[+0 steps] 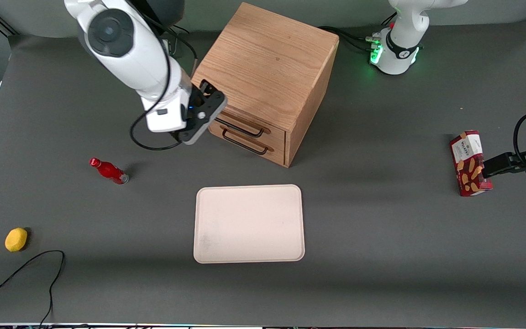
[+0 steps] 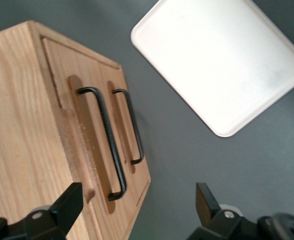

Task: Open upper drawer
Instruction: 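Move the open right gripper to the upper drawer's black handle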

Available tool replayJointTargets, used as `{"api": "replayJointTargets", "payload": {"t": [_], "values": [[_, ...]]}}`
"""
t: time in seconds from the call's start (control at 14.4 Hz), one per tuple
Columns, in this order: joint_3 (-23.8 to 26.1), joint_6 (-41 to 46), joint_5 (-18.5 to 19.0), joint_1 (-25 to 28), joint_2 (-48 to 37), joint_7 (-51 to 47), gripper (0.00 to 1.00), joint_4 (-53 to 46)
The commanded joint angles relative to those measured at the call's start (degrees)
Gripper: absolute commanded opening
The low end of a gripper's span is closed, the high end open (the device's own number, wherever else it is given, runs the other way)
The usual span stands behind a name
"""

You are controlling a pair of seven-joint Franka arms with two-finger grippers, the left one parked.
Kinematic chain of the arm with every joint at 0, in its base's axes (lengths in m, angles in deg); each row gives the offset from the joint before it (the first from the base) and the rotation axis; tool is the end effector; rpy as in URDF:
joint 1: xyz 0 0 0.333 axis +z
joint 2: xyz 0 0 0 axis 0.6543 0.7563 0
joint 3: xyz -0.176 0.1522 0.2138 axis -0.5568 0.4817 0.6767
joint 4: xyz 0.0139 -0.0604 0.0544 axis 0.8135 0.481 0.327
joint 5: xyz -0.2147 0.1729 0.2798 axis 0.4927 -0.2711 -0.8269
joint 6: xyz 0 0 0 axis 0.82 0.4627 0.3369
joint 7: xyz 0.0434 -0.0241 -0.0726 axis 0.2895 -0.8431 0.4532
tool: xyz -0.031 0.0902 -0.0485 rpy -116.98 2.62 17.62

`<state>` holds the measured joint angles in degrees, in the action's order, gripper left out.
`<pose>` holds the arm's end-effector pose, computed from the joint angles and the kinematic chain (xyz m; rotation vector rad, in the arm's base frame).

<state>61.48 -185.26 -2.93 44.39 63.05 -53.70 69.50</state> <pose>0.5140 0.3588 0.5404 -2.7036 -1.2254 0.1202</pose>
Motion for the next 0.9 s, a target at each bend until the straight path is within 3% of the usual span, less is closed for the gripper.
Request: {"api": "replayJointTargets", "payload": {"t": [0.0,0.42,0.83], "values": [[0.83,0.47,-0.17,0.78,2.81,3.69,1.00,-0.28],[0.75,-11.04,0.01,1.22,3.96,4.58,1.00,9.74],[0.66,-15.00,0.71,2.63,5.89,4.14,1.00,11.59]]}}
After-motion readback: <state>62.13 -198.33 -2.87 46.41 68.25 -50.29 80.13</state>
